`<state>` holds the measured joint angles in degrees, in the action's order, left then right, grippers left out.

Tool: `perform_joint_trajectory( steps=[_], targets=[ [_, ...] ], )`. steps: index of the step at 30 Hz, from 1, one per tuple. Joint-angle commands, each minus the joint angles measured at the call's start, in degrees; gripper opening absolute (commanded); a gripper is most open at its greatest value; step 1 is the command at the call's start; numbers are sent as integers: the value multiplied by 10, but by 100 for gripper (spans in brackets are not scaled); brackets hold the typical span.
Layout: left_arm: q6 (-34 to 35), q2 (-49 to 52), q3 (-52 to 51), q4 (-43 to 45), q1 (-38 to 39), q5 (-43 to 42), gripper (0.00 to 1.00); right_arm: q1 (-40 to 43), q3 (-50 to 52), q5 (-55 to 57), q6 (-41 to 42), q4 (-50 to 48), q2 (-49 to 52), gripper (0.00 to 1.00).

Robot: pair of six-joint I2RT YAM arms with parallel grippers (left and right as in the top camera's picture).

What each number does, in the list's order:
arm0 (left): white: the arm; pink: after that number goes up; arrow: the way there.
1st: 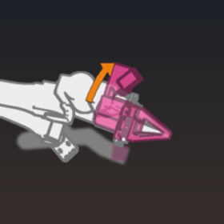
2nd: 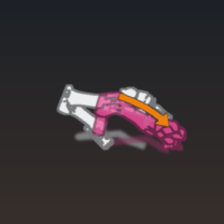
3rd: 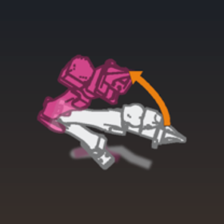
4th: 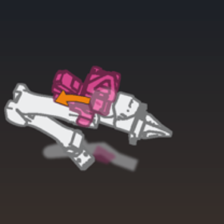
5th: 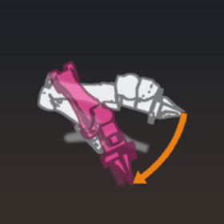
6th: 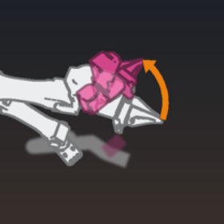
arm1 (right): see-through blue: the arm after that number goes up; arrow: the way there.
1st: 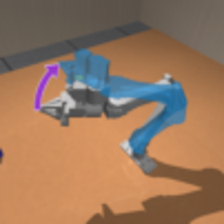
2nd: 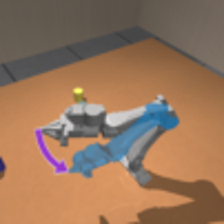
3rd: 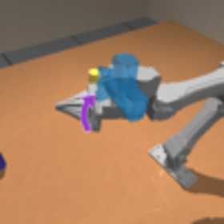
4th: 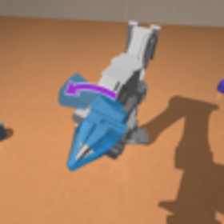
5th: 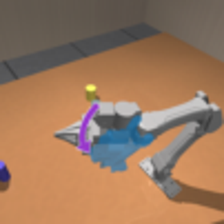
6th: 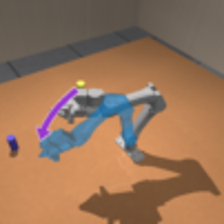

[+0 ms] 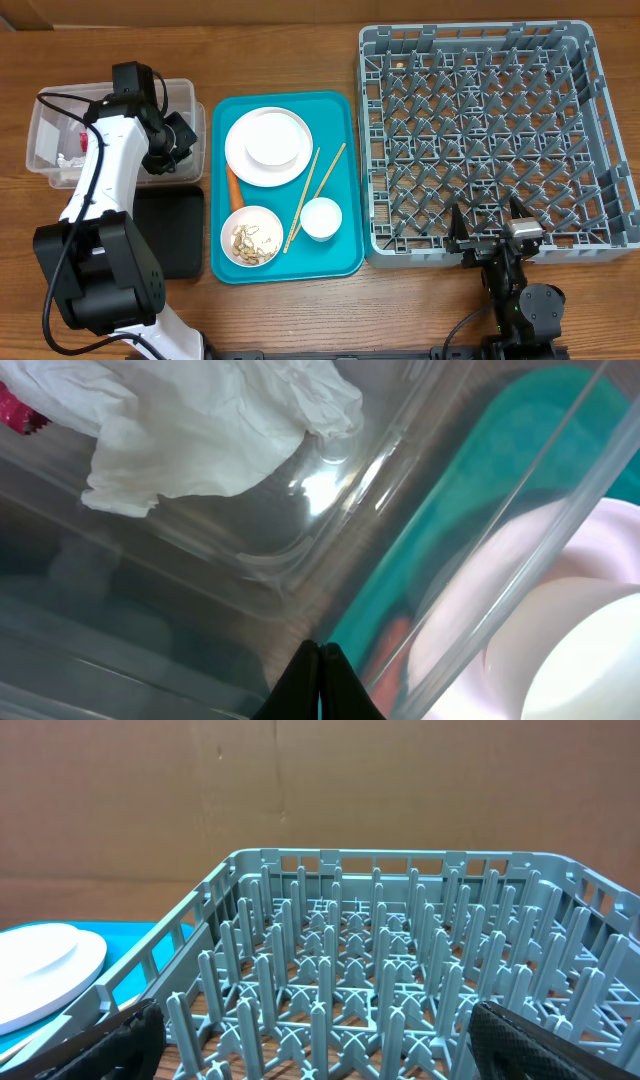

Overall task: Sort waste into correct bins and load items into the dishwasher
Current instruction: 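Move the left gripper over the white bowl of rice and shells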

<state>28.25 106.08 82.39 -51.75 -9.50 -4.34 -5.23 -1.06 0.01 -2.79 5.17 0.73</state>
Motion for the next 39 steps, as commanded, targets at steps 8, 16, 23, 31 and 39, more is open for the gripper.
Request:
perform_joint_trajectory(
  steps=[8, 16, 23, 31, 39],
  targets=[
    [-26, 2, 54, -10, -3, 10, 4, 2, 6, -2, -1, -3, -6, 100],
    [-25, -28, 236, -195, -1, 54, 4, 2, 6, -2, -1, -3, -6, 100],
    [-26, -39, 243, -329, 48, 6, 4, 2, 6, -2, -1, -3, -6, 100],
    [-25, -39, 212, -381, 195, -2, 4, 2, 6, -2, -1, -3, -5, 100],
    [45, -38, 163, -367, 282, 59, 11, 2, 6, -2, -1, -3, -5, 100]
  ],
)
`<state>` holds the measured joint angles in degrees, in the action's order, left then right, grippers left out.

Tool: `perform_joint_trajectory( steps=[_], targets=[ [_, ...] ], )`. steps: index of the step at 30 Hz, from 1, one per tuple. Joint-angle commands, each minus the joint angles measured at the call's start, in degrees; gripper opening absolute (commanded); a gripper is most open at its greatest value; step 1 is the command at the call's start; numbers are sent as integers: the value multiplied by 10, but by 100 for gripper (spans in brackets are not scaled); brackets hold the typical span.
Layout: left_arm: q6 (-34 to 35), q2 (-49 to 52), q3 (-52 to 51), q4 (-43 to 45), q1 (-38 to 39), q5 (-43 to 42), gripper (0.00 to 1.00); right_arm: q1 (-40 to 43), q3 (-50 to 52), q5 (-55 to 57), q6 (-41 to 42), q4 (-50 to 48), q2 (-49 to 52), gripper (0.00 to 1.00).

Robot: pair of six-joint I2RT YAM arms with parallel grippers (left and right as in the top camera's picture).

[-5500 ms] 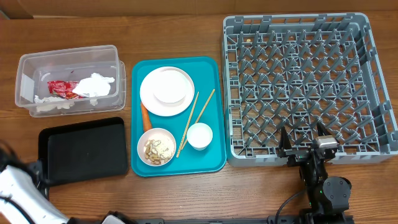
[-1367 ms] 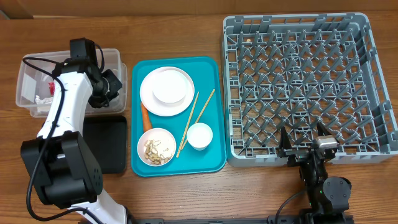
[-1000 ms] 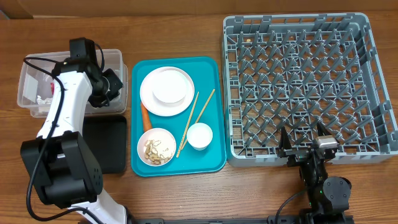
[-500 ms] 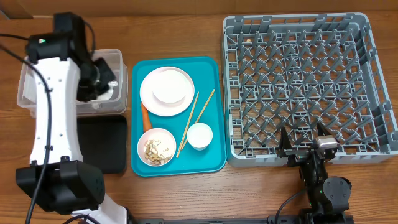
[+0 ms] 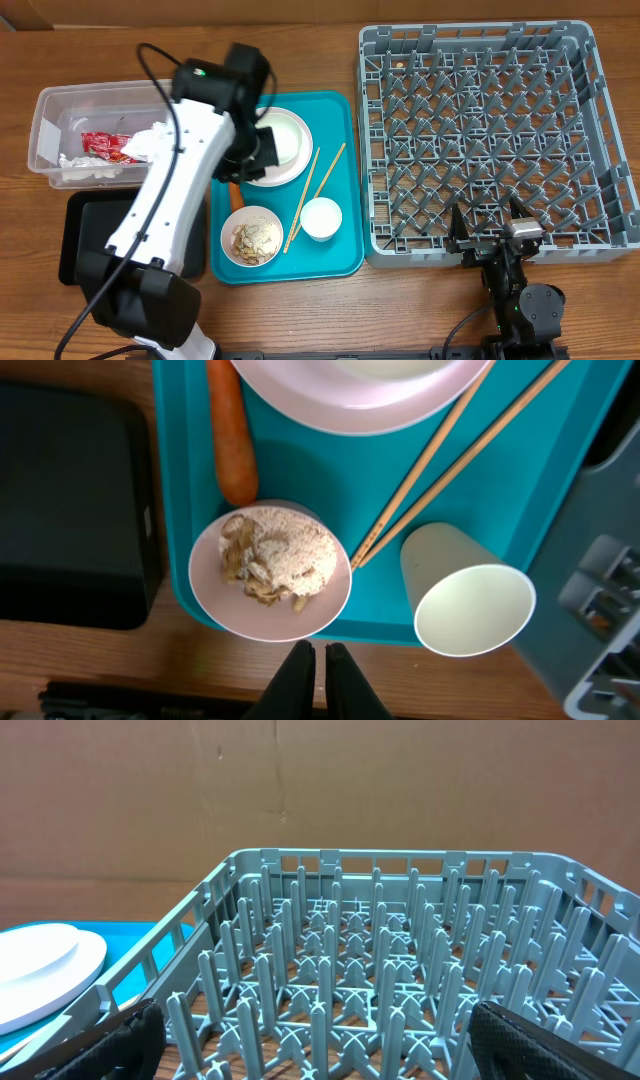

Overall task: Sort waste into correct bins and load items into the dishwasher
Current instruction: 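Move the left gripper over the white bowl of rice and shells, then lower the left gripper onto the bowl rim and pinch it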

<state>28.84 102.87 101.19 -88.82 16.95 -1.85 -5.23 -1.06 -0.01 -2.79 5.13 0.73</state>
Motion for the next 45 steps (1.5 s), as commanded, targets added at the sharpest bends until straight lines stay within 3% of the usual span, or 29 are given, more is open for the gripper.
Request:
perform_joint_trajectory(
  steps=[1, 4, 6, 10, 16, 33, 45],
  targets=[
    [45, -6, -33, 6, 22, 33, 12, 2, 6, -1, -1, -3, -6, 100],
    [54, -6, -63, 27, 33, 33, 12, 2, 6, -1, -1, -3, -6, 100],
    [61, -6, -83, 47, 36, 33, 27, 2, 6, -1, -1, -3, -6, 100],
    [74, -6, -134, 104, 36, 2, 36, 2, 6, -1, -1, -3, -6, 100],
    [74, -6, -167, 139, 37, -10, 29, 2, 6, -1, -1, -3, -6, 100],
    [74, -6, -270, 212, 38, -42, 29, 2, 6, -1, -1, -3, -6, 100],
    [74, -6, -280, 242, 50, -39, 29, 2, 6, -1, -1, -3, -6, 100]
  ],
)
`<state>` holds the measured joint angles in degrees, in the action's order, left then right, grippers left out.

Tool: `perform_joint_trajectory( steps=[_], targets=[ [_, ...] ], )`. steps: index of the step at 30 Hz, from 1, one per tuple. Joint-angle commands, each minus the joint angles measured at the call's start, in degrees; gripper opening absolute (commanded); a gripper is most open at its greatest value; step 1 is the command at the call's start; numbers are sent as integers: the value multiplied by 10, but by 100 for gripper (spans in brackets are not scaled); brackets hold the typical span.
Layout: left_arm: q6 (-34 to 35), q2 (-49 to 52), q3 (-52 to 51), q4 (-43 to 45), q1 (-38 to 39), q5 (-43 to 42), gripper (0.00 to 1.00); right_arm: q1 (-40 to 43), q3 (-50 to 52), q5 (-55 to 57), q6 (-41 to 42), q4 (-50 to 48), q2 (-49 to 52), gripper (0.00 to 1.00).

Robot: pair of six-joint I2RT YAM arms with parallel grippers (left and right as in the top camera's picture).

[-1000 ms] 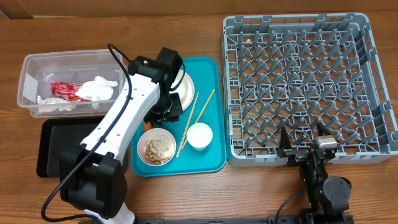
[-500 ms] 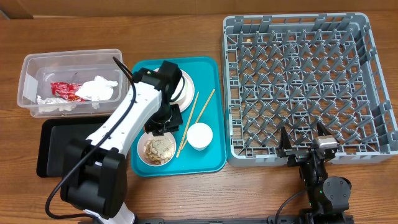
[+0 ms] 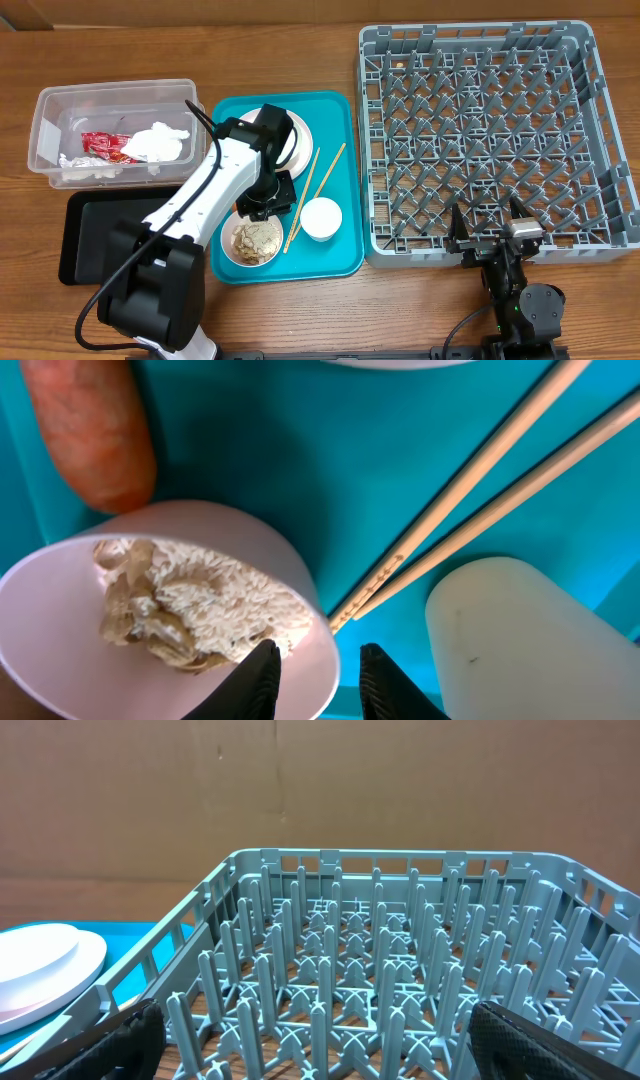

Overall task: Sort waste into correct bins and load items into the dishwasher
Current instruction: 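Lower the left gripper onto the bowl rim and pinch it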

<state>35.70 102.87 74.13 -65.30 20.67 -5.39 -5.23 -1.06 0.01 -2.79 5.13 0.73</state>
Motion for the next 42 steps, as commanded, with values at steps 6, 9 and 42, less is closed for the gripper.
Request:
perform_joint_trajectory(
  steps=[6, 9, 42],
  targets=[
    [5, -5, -10, 25, 34, 3, 29, 2, 6, -2, -1, -3, -6, 100],
    [6, -5, -10, 18, 37, 14, 29, 2, 6, -2, -1, -3, -6, 100],
    [68, -4, -55, 68, 38, 43, 33, 2, 6, -2, -1, -3, -6, 100]
  ],
)
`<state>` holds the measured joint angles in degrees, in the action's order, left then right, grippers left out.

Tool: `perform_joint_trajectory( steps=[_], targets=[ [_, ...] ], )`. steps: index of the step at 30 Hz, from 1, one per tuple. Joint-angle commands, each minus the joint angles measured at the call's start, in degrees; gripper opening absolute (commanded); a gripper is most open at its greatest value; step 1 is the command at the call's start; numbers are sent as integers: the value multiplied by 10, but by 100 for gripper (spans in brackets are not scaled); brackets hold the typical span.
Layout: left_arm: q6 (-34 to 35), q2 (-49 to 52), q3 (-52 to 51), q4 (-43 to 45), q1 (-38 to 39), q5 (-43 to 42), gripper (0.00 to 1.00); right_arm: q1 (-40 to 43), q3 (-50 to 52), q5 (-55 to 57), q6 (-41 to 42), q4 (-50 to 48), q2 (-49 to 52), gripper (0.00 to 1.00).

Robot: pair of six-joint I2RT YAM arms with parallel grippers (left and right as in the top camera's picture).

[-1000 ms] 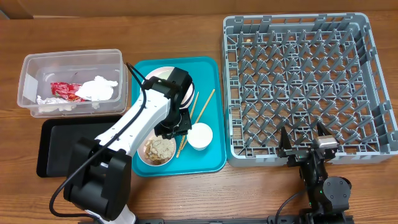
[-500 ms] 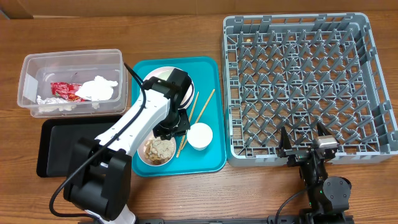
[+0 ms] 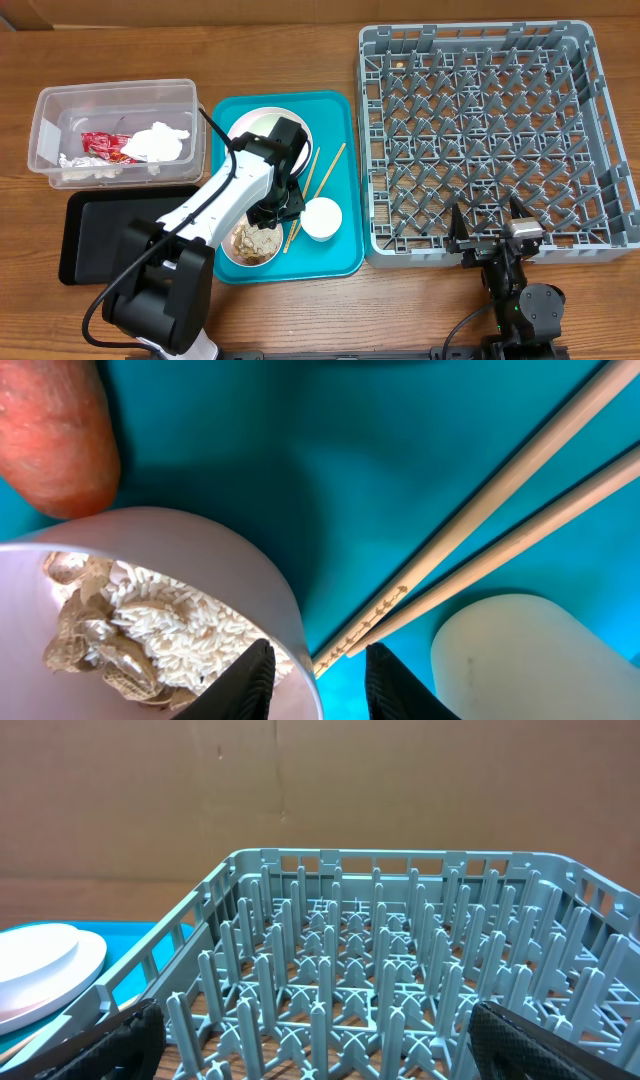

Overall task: Sort waste into correct bins and load items into the dishwasher
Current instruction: 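Lower the left gripper onto the bowl rim and pinch it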

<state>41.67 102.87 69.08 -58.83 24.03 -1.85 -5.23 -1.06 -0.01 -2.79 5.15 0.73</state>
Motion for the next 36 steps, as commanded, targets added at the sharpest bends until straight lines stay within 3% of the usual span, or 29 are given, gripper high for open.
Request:
perform_joint_trajectory(
  steps=[1, 14, 24, 33, 36],
  targets=[
    [8, -3, -4, 4, 4, 9, 33, 2, 6, -1, -1, -3, -6, 100],
    [8, 4, -5, 7, 4, 10, 26, 2, 6, -1, -1, -3, -6, 100],
    [8, 9, -5, 15, 4, 10, 27, 2, 6, -1, -1, -3, -6, 100],
    [8, 9, -14, 26, 4, 14, 33, 2, 6, -1, -1, -3, -6, 100],
    [8, 9, -23, 35, 4, 14, 30, 2, 6, -1, -1, -3, -6, 100]
  ],
)
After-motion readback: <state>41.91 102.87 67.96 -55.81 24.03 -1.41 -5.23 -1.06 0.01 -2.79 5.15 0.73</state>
